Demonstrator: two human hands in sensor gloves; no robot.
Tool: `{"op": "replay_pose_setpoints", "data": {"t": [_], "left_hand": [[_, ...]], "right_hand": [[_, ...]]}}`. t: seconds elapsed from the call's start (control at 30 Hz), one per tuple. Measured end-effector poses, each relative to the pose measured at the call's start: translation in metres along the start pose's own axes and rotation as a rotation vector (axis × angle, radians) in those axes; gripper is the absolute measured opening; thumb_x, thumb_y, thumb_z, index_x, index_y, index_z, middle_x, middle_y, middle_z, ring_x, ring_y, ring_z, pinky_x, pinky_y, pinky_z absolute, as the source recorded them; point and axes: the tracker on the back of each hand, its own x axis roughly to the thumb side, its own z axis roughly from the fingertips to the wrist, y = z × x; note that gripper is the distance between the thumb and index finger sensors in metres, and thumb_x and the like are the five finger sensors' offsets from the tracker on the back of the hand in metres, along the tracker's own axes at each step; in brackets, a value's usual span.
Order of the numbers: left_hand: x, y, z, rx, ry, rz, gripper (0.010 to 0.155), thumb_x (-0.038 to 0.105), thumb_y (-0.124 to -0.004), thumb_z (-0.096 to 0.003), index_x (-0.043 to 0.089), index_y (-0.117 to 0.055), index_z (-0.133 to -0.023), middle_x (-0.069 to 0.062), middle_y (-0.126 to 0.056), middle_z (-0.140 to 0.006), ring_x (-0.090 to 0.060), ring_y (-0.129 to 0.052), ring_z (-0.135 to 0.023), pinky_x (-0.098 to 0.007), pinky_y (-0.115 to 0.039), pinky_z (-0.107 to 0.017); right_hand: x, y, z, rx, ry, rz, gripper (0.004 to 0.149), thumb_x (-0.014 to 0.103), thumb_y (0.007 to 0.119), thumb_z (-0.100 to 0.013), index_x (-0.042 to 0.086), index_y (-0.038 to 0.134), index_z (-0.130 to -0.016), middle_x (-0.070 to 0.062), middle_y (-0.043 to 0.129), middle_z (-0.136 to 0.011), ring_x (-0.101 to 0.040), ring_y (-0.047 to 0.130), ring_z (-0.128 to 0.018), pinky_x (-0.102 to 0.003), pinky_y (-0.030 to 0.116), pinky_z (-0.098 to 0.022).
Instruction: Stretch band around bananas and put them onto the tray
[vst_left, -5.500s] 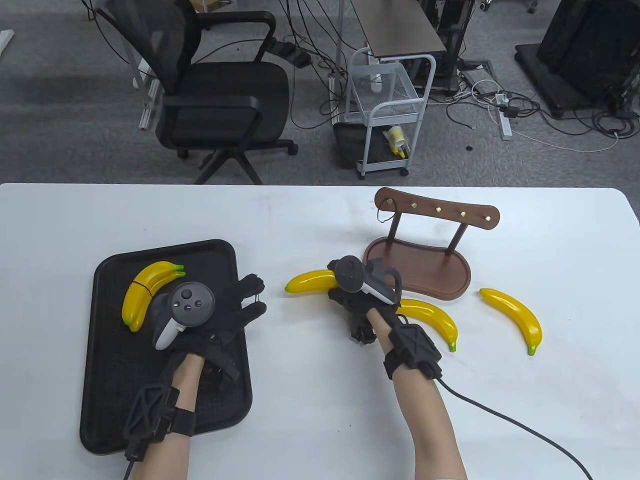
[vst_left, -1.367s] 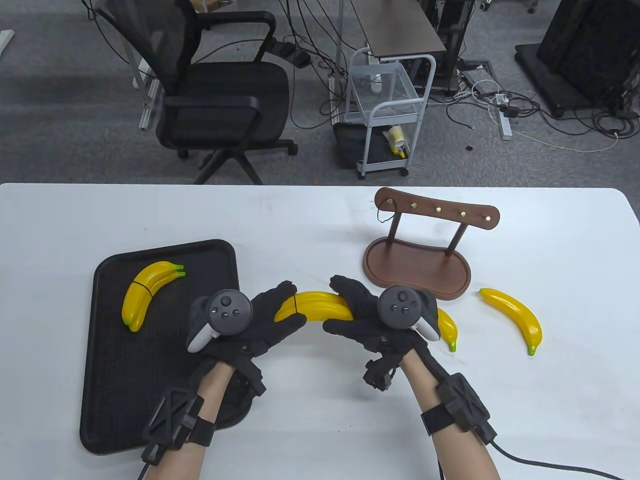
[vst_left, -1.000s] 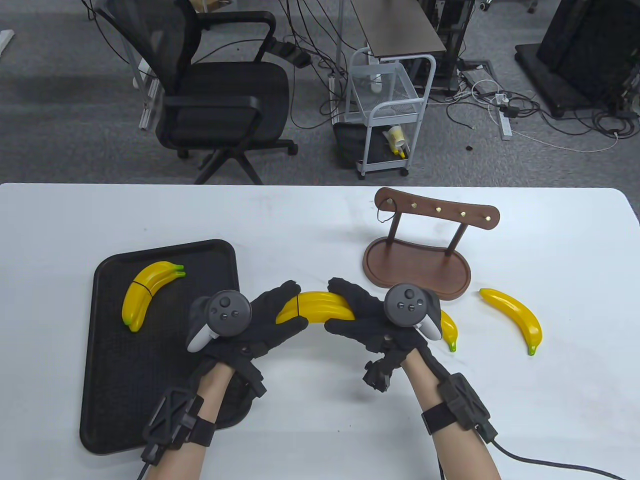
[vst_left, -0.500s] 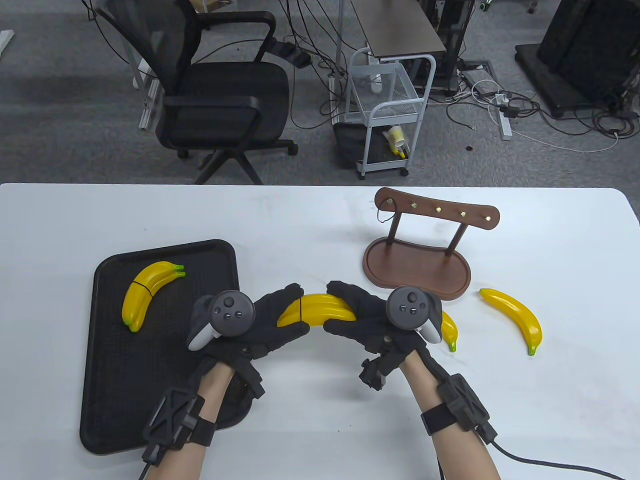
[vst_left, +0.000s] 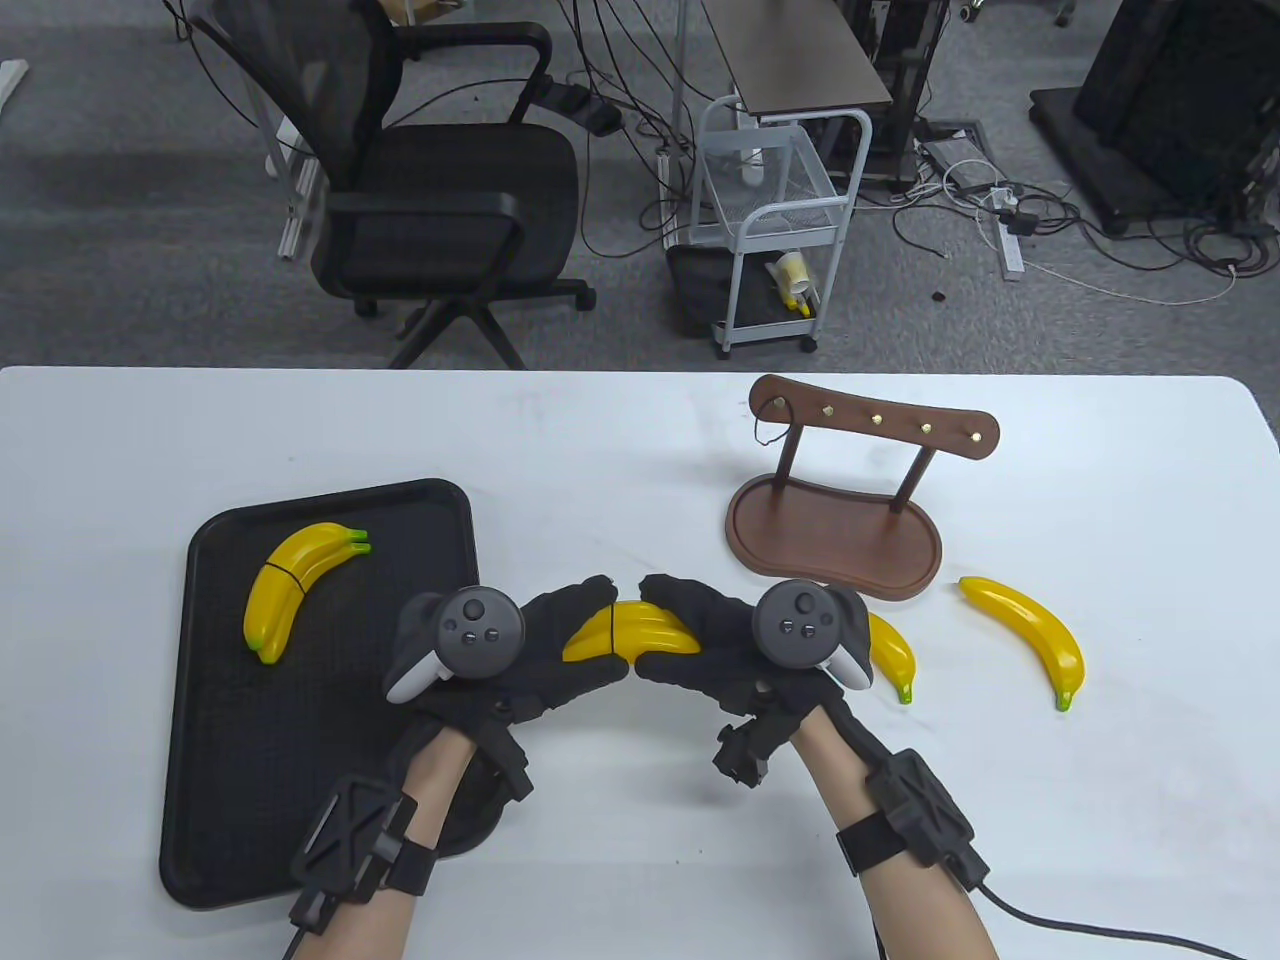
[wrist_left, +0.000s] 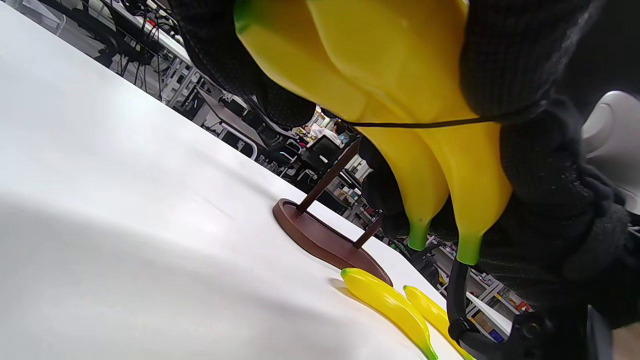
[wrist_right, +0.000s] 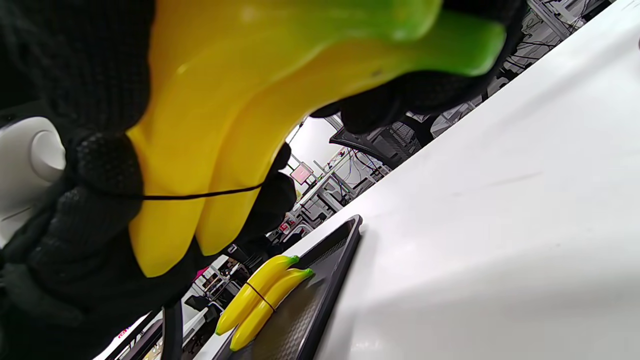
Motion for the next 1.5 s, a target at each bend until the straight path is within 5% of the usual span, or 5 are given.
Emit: {"op": "replay_pose_setpoints", "data": {"t": [0.73,1.13,1.5], "left_hand": [[-0.003,0.000,0.001,0.009,0.043,-0.015,0.078,0.062,-0.076,-0.0520,0.028,-0.045,-0.115,0.001,-0.060,-0.122,-0.031,-0.079,-0.102,-0.052,-0.061,-0.082],[0.003,-0.005,-0.001,0.007,0.066,-0.084,0.079,0.063,-0.076,-0.0523,0.027,-0.045,-0.115,-0.001,-0.061,-0.121,-0.031,-0.079,-0.102,-0.052,-0.061,-0.081],[0.001,-0.003,-0.001,0.010,0.057,-0.053,0.081,0.063,-0.078,-0.0508,0.023,-0.049,-0.115,-0.005,-0.067,-0.119,-0.032,-0.082,-0.099,-0.053,-0.064,-0.079]], "right_hand": [[0.013,0.009,-0.001,0.049,-0.009,0.141,0.093,0.063,0.075,-0.045,0.008,0.044,-0.113,-0.023,0.054,-0.114,-0.049,0.068,-0.094,-0.061,0.069,-0.061],[0.020,0.017,-0.001,0.030,0.012,0.251,0.101,0.071,0.070,-0.041,0.004,0.047,-0.112,-0.025,0.057,-0.113,-0.053,0.068,-0.094,-0.065,0.067,-0.061],[0.018,0.014,0.000,0.015,-0.015,0.184,0.093,0.068,0.074,-0.047,0.004,0.052,-0.111,-0.024,0.062,-0.112,-0.051,0.074,-0.091,-0.064,0.069,-0.059]]}}
